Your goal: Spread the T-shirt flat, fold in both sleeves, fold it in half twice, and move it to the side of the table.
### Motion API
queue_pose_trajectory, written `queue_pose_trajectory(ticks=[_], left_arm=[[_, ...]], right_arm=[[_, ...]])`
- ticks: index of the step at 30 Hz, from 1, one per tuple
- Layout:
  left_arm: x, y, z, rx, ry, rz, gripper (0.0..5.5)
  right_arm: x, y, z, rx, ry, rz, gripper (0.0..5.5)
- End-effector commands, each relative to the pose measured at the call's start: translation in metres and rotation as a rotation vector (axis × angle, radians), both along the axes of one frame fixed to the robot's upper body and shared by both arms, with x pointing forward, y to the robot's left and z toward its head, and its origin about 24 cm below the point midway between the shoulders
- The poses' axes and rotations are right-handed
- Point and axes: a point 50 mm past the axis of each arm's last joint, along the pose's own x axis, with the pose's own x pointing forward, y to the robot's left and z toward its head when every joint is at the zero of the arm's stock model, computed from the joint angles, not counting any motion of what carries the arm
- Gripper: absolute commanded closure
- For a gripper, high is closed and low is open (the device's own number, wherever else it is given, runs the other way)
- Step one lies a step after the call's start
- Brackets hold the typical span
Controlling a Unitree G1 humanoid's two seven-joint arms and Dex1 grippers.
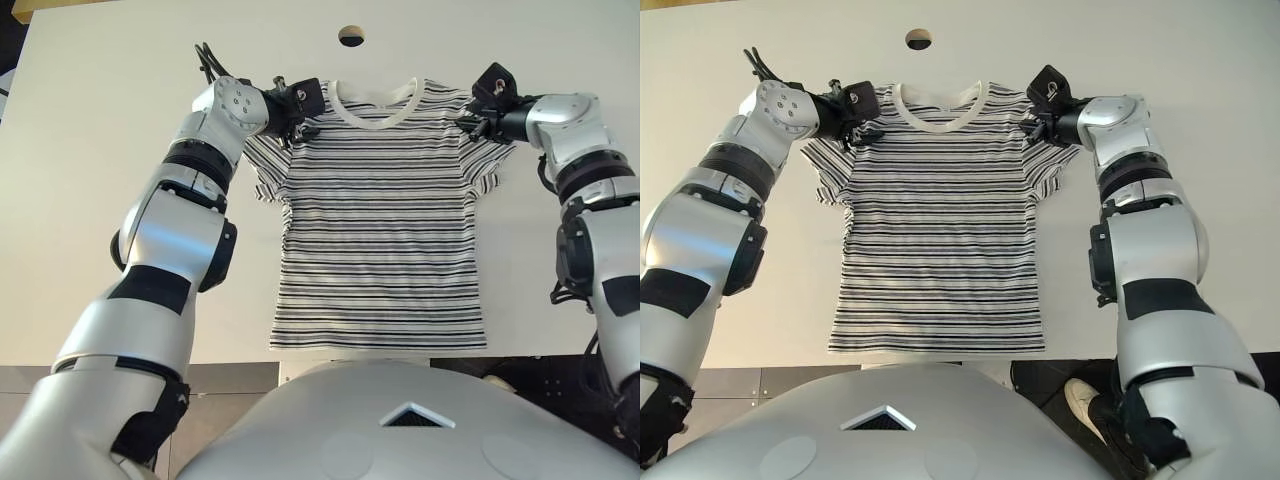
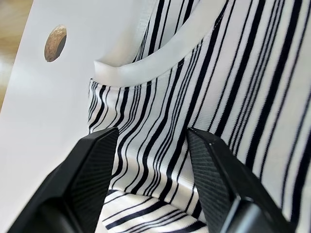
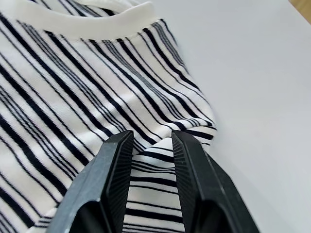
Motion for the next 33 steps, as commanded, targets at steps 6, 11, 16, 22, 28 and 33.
queue_pose_trajectory(ticks=[6,11,16,22,28,33], left_arm=[[-0.002,0.002,-0.001,-0.006,0.041,-0.006,2.89],[0.014,0.003,0.039,-0.173,-0.03,-0.003,2.89],[0.023,0.015,0.07,-0.299,-0.088,0.027,2.89],[0.013,0.054,0.055,-0.22,-0.007,0.111,2.89],[0.0,0.091,0.046,-0.346,0.132,0.285,2.89],[-0.01,0.107,0.041,-0.471,0.246,0.375,2.89]], right_arm=[[0.021,0.002,0.05,0.109,-0.125,0.001,4.06],[0.027,-0.006,0.074,0.165,-0.174,-0.009,4.06],[0.025,-0.009,0.075,0.191,-0.174,-0.005,4.06],[0.019,-0.011,0.062,0.199,-0.146,0.016,4.06],[0.015,-0.017,0.053,0.182,-0.13,0.001,4.06],[0.014,-0.019,0.05,0.171,-0.126,-0.003,4.06]])
